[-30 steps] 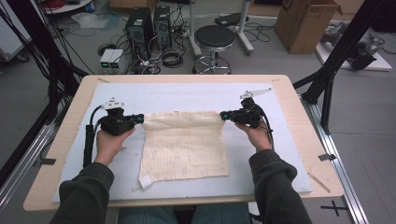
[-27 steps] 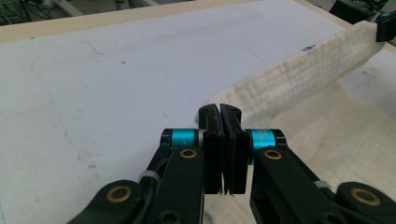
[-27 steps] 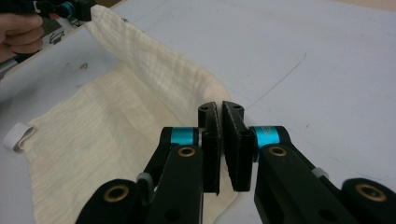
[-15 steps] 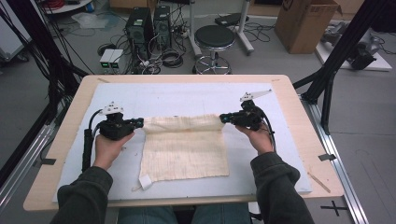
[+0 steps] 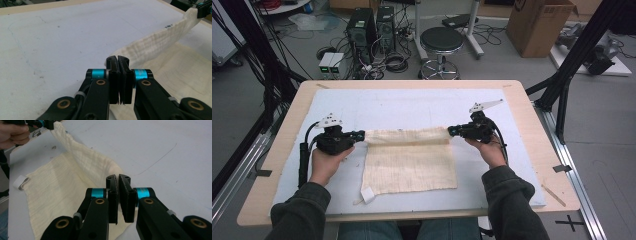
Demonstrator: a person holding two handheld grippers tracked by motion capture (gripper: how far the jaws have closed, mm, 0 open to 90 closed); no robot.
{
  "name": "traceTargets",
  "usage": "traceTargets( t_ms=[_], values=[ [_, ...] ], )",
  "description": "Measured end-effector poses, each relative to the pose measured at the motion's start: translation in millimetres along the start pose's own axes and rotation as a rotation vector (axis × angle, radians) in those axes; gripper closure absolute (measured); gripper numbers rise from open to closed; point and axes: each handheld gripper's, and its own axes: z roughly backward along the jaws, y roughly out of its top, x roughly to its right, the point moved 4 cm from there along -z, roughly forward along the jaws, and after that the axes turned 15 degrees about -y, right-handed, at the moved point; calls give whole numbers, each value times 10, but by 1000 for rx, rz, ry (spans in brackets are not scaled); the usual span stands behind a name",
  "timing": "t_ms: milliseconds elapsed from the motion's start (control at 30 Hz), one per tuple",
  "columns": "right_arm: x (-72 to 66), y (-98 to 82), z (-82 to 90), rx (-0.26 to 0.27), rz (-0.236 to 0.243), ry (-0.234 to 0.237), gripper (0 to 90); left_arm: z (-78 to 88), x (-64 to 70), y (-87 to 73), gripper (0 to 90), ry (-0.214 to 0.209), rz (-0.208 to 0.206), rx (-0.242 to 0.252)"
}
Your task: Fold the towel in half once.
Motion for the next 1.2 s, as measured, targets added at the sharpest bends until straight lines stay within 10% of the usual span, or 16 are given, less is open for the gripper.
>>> traceTargets(
  t_ms=[1200],
  values=[
    [-152,-179,146,37,7,46,857,131,154,-146,874,-54,-23,10]
  ],
)
